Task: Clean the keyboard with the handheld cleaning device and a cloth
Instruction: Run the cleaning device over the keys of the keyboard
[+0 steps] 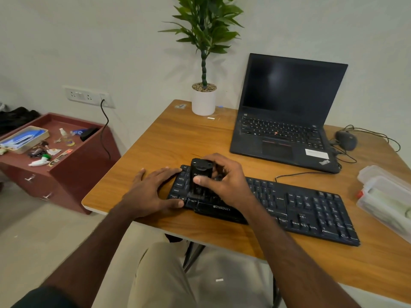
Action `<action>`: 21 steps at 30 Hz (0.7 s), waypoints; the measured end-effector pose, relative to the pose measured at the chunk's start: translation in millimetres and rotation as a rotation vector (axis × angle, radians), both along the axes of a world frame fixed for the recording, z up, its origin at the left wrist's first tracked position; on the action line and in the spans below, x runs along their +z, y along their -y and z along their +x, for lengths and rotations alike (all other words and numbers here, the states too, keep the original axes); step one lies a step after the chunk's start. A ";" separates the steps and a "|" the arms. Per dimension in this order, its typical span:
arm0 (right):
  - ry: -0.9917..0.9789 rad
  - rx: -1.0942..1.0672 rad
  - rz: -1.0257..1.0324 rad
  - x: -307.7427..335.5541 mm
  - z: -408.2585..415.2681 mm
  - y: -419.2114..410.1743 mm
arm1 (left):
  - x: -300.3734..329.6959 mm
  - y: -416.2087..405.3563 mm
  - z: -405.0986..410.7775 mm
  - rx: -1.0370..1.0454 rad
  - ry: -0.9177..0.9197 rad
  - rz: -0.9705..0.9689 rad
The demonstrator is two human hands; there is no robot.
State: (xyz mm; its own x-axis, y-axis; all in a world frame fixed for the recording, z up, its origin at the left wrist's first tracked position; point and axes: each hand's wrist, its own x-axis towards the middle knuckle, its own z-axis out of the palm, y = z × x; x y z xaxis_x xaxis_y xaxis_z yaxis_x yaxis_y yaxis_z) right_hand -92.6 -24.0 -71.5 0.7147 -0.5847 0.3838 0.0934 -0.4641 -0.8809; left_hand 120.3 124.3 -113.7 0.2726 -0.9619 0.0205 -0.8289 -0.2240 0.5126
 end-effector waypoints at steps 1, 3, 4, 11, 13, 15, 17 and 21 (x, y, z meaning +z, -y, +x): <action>-0.002 -0.006 -0.002 0.4 -5.2 3.6 | -0.3 -0.2 0.6 0.001 0.000 0.006; -0.003 -0.003 -0.005 2.2 -18.0 11.3 | -0.5 -0.4 1.2 -0.004 0.003 0.013; -0.004 -0.002 -0.007 3.4 -24.8 15.3 | -0.4 -0.1 1.3 -0.006 0.004 0.013; -0.003 -0.049 -0.058 14.9 -57.3 35.2 | -0.1 0.8 0.8 0.004 0.005 0.014; 0.029 -0.057 -0.052 17.8 -58.9 36.2 | -0.2 0.7 0.3 0.004 0.001 0.009; 0.047 -0.041 -0.044 17.0 -53.9 32.5 | -0.4 0.4 0.0 0.006 -0.002 0.006; 0.045 -0.008 -0.030 14.7 -42.0 22.2 | -0.4 0.0 -0.3 0.009 -0.001 0.005; 0.009 0.042 -0.035 9.8 -15.6 2.8 | 0.0 0.3 -1.2 0.011 0.005 0.000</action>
